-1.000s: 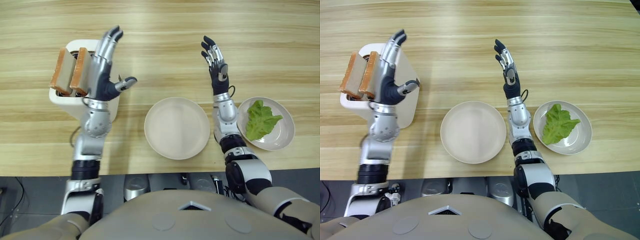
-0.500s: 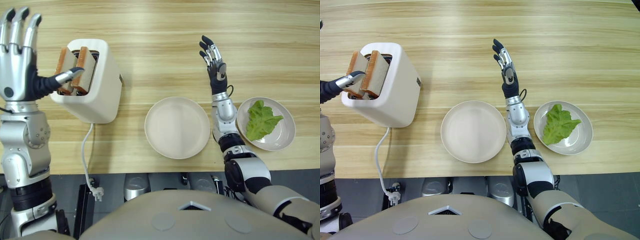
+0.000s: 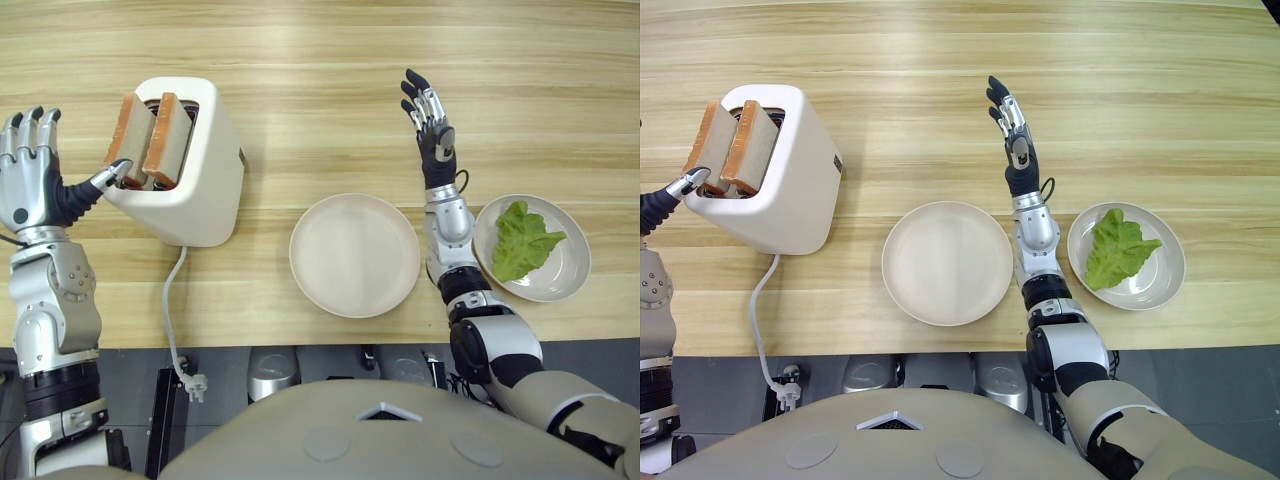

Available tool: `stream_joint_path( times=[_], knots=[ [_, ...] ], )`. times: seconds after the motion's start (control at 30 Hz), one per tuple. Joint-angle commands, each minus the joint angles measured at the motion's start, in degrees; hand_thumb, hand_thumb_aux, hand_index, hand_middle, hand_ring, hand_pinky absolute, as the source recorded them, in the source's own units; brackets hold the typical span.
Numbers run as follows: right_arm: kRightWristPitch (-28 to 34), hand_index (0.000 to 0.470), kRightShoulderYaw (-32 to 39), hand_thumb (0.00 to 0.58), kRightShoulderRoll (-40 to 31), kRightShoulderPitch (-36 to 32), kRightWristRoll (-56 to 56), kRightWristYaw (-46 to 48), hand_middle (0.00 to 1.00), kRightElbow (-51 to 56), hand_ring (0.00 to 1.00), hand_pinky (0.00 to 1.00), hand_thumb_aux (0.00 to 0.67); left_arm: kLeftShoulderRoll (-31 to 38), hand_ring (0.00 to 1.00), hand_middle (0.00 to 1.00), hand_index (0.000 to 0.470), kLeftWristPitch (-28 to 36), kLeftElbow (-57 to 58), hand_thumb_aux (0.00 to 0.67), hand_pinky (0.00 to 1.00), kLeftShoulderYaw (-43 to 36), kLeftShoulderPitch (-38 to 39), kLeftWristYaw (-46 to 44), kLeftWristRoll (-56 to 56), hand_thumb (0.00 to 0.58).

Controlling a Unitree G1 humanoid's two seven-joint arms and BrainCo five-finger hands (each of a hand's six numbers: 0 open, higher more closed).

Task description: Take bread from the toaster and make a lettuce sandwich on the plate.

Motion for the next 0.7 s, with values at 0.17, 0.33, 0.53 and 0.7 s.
stream_joint_path(
  times=[0.17,0.33,0.53,0.7],
  knots=[
    [-0.2,0.000,0.0,0.000,0.0,0.1,-0.9,-0.5,0.00,0.6,0.00,0.00,0.000,1.1,0.00,0.00,0.460,1.4,-0.1,0.670,0.00,-5.0,-0.1,-1.4,0.0,0.580],
    [-0.3,0.000,0.1,0.000,0.1,0.0,-1.4,-0.7,0.00,0.7,0.00,0.00,0.000,1.2,0.00,0.00,0.348,1.7,-1.1,0.507,0.00,-7.5,-0.4,-2.7,-0.1,0.546],
    [-0.9,0.000,0.5,0.000,-0.2,0.0,-3.3,-1.9,0.00,1.0,0.00,0.00,0.000,1.8,0.00,0.00,0.323,2.1,-2.6,0.470,0.00,-8.7,-1.7,-3.6,-0.3,0.528],
    [-1.2,0.000,0.8,0.000,-0.2,-0.1,-4.3,-2.6,0.00,1.5,0.00,0.00,0.000,1.1,0.00,0.00,0.460,2.3,-4.7,0.670,0.00,-7.6,-2.9,-1.4,-1.1,0.580]
  ],
)
